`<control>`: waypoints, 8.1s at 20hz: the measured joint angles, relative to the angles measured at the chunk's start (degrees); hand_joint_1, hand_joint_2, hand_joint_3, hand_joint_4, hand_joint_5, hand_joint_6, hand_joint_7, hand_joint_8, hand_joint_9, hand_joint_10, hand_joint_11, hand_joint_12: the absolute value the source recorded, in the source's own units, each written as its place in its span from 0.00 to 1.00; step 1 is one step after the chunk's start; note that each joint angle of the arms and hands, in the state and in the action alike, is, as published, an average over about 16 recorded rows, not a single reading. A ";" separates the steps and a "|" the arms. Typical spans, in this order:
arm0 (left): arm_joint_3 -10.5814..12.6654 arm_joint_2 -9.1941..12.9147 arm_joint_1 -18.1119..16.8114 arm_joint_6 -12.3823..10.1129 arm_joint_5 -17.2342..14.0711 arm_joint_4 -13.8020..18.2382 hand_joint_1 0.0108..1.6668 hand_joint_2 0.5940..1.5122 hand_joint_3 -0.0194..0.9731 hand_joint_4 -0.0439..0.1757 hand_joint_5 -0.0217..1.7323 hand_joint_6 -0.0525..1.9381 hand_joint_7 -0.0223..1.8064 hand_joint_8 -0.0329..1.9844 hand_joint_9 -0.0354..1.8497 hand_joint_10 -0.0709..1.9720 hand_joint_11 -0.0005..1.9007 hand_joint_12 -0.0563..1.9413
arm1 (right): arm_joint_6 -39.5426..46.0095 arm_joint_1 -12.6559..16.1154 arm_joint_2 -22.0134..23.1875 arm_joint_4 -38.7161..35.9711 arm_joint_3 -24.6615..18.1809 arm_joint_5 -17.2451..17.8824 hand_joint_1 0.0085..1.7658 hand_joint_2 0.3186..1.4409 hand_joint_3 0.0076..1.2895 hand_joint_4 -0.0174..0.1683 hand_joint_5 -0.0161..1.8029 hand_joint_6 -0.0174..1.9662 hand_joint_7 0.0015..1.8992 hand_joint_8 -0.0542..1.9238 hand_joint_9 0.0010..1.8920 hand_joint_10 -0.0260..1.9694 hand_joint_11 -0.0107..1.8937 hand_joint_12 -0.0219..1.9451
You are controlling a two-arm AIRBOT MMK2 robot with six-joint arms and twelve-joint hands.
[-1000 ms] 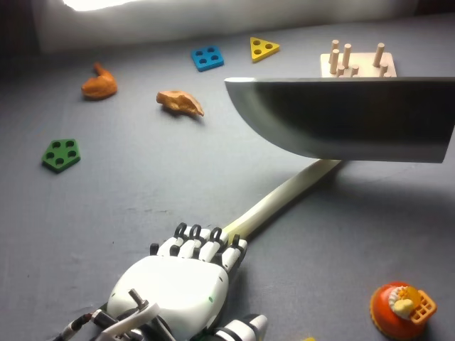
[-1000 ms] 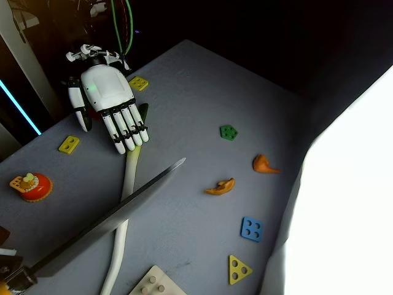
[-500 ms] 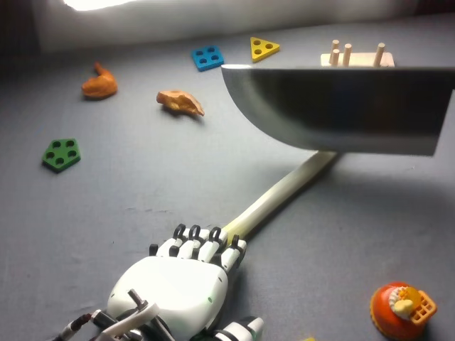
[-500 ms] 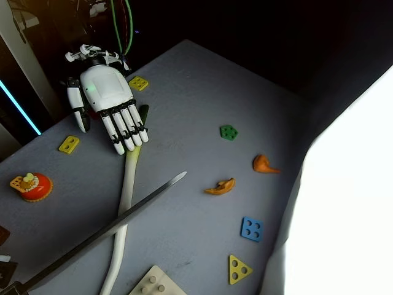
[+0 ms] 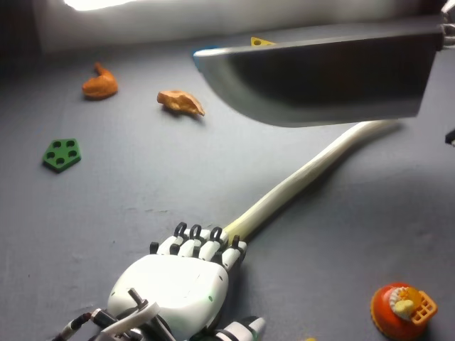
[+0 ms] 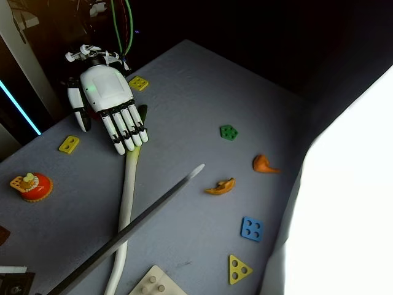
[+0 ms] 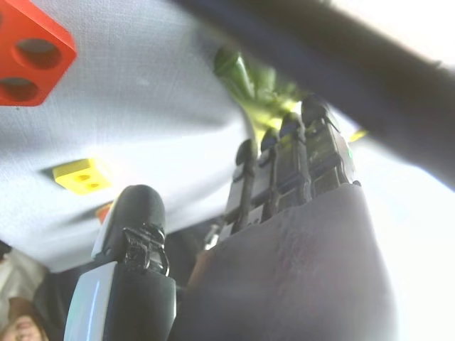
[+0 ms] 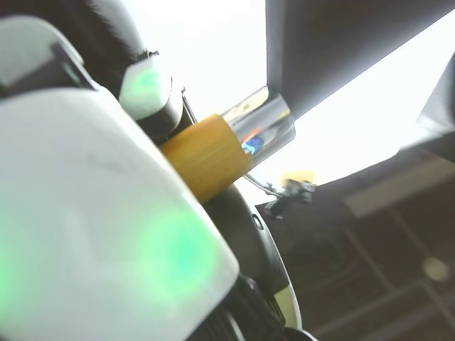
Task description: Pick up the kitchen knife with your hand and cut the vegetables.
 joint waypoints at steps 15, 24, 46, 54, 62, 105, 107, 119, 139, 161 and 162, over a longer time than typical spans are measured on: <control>0.36 3.43 -4.88 2.62 4.17 -1.37 0.13 0.89 0.04 0.21 0.05 0.04 0.05 0.02 0.04 0.04 0.01 0.10 | 16.44 0.79 -9.91 -11.36 26.59 1.93 0.89 0.27 0.75 0.98 0.76 0.97 0.80 0.91 0.82 0.90 0.84 0.92; 0.54 7.71 -11.20 5.92 9.02 -3.09 0.12 0.88 0.04 0.21 0.03 0.04 0.03 0.02 0.03 0.04 0.01 0.09 | 20.58 1.18 -16.86 -13.15 39.09 2.22 0.89 0.27 0.75 0.98 0.75 0.97 0.80 0.91 0.82 0.90 0.84 0.92; -0.34 14.12 -22.04 11.43 17.60 -7.04 0.12 0.88 0.04 0.21 0.05 0.04 0.05 0.02 0.05 0.04 0.01 0.11 | 20.65 1.12 -20.55 -11.82 43.64 0.63 0.88 0.27 0.76 0.98 0.75 0.97 0.80 0.91 0.82 0.90 0.84 0.92; -0.37 14.49 -22.59 11.86 18.22 -7.23 0.11 0.88 0.04 0.21 0.05 0.04 0.06 0.02 0.05 0.04 0.01 0.12 | 20.52 0.40 -20.59 -12.63 43.64 2.02 0.88 0.27 0.75 0.98 0.75 0.97 0.80 0.91 0.82 0.90 0.84 0.92; -0.37 14.49 -22.67 12.27 18.31 -7.47 0.10 0.88 0.04 0.21 0.04 0.04 0.04 0.02 0.04 0.04 0.01 0.10 | 20.34 -0.54 -21.18 -7.89 43.63 -0.48 0.88 0.28 0.75 0.98 0.75 0.97 0.80 0.91 0.82 0.90 0.84 0.92; -0.33 14.55 -22.70 14.09 19.38 -7.46 0.09 0.89 0.04 0.21 0.02 0.04 0.03 0.02 0.03 0.04 0.01 0.03 | 25.18 -5.57 -22.29 -14.00 48.27 1.55 0.64 0.59 0.41 0.10 0.40 0.74 0.43 0.89 0.39 0.98 0.39 1.00; -0.40 14.56 -22.70 14.10 19.37 -7.46 0.10 0.89 0.04 0.21 0.02 0.04 0.03 0.02 0.04 0.04 0.01 0.03 | 25.21 -6.07 -21.97 -14.79 48.28 1.88 0.65 0.61 0.37 0.10 0.39 0.73 0.41 0.88 0.37 0.98 0.37 1.00; -0.92 14.60 -22.71 14.21 19.42 -7.37 0.08 0.89 0.04 0.21 0.02 0.04 0.04 0.02 0.04 0.04 0.01 0.03 | 25.06 -8.26 -20.47 -18.30 48.28 2.31 0.58 0.61 0.16 0.11 0.20 0.30 0.24 0.36 0.16 0.59 0.13 0.84; -1.62 15.47 -22.86 14.96 19.27 -7.31 0.07 0.89 0.04 0.21 0.02 0.04 0.03 0.02 0.03 0.04 0.01 0.03 | 17.94 -10.70 -0.33 -22.92 19.87 2.78 0.51 0.48 0.01 0.41 0.02 0.02 0.00 0.04 0.01 0.02 0.01 0.01; -3.78 15.66 -23.13 13.71 16.48 -8.84 0.08 0.89 0.04 0.21 0.02 0.04 0.03 0.02 0.03 0.04 0.01 0.03 | 13.39 -11.82 27.75 -19.94 -27.02 -5.33 0.49 0.47 0.01 0.42 0.02 0.02 0.01 0.04 0.01 0.02 0.01 0.01; -3.97 15.66 -23.13 13.71 16.41 -8.84 0.08 0.89 0.04 0.21 0.02 0.04 0.03 0.02 0.03 0.04 0.01 0.03 | 13.30 -11.43 28.20 -19.78 -27.80 -6.61 0.49 0.47 0.01 0.42 0.02 0.02 0.01 0.04 0.01 0.02 0.01 0.01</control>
